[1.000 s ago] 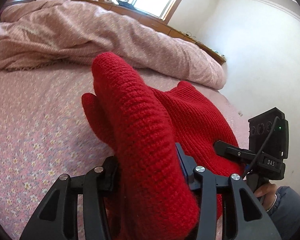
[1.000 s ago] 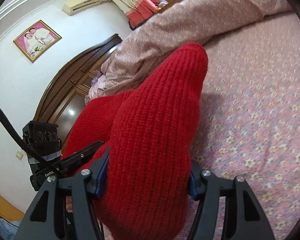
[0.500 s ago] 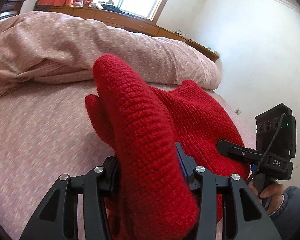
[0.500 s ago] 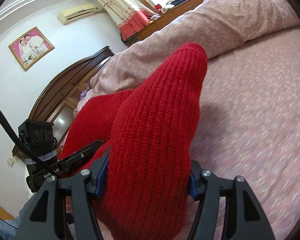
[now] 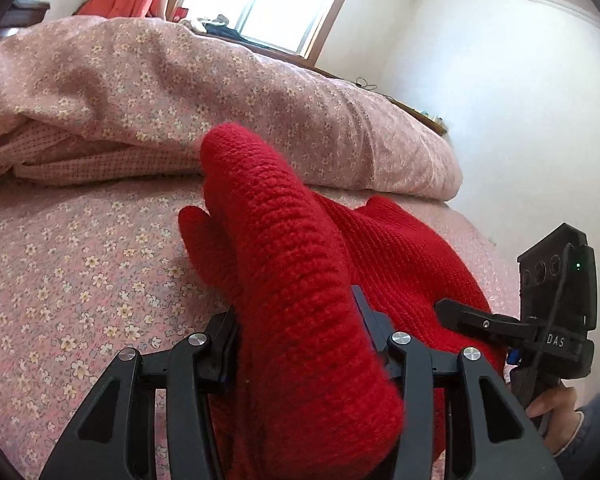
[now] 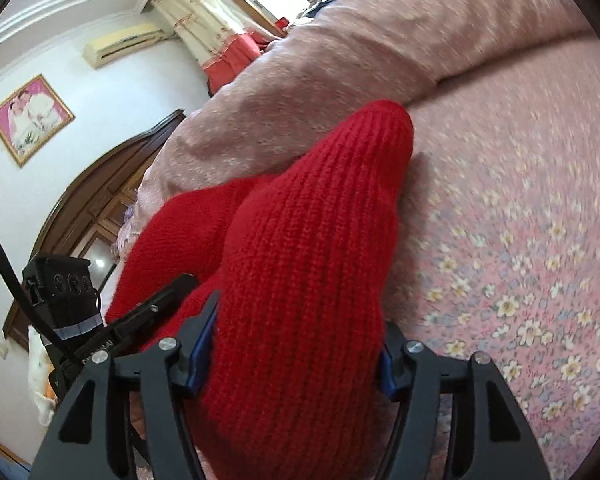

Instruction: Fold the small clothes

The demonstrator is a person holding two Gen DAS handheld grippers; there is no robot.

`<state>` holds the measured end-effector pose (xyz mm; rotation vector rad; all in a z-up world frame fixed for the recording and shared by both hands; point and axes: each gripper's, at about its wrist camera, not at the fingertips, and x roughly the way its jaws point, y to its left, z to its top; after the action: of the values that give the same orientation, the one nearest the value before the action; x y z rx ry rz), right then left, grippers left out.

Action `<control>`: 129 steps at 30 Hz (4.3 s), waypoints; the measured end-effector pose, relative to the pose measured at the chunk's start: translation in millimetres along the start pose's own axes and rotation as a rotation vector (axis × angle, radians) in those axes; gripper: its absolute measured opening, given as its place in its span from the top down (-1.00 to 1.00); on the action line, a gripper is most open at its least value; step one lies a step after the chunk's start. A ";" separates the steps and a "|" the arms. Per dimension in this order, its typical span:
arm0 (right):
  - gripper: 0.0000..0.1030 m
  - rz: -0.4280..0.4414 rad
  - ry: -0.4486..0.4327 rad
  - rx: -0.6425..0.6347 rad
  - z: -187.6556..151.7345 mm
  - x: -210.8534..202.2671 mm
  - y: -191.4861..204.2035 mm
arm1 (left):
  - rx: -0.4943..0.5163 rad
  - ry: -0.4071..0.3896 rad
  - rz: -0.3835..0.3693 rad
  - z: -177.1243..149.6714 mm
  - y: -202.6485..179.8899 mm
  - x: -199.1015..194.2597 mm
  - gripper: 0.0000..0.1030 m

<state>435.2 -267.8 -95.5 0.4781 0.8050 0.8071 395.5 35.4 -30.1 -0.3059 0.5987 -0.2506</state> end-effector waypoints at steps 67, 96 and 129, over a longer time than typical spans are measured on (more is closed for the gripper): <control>-1.00 -0.451 -0.274 -0.540 -108.6 -74.4 142.2 | 0.246 -0.152 0.235 -68.5 -26.8 -123.0 -0.91; -1.00 -0.449 -0.259 -0.542 -110.1 -71.3 144.6 | 0.244 -0.131 0.239 -68.9 -22.5 -120.0 -0.91; -1.00 -0.446 -0.251 -0.540 -110.4 -68.6 143.1 | 0.246 -0.127 0.240 -69.1 -21.6 -119.2 -0.91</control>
<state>255.1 -225.1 -39.7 -0.0861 0.4087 0.5031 256.9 38.9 -15.6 -0.0105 0.4677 -0.0709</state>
